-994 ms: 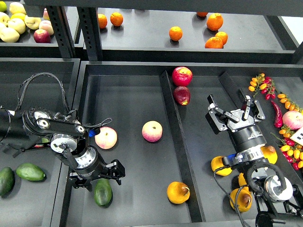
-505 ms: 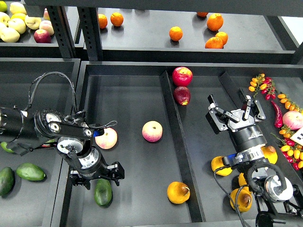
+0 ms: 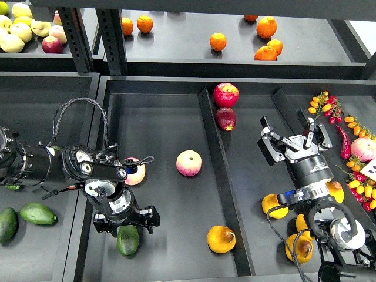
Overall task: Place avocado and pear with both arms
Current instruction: 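Close the left gripper on the avocado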
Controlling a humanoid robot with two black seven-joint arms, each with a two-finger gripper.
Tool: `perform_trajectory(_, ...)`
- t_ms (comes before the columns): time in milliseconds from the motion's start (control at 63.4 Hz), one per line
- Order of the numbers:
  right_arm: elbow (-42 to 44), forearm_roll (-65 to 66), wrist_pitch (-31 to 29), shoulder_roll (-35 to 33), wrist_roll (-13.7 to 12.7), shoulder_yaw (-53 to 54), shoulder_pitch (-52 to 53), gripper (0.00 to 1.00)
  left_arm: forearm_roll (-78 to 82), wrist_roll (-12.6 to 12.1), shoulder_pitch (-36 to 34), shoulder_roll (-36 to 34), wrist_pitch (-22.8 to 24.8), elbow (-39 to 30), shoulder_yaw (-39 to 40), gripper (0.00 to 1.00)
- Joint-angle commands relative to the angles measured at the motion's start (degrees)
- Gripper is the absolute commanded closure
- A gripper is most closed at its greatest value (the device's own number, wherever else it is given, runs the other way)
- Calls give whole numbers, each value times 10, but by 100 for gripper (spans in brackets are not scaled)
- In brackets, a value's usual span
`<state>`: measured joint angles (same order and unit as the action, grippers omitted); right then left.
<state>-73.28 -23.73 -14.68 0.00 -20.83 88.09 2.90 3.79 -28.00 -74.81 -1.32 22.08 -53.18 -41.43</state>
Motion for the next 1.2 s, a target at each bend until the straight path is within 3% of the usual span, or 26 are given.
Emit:
perform_trajectory(0, 0, 0, 0, 0, -1, 0, 0, 0, 3, 0, 5, 1, -1, 12, -1, 1)
perform_trajectory(1184, 0, 0, -1, 0, -2, 9, 0, 0, 6, 0, 42, 13, 5, 59, -24, 2)
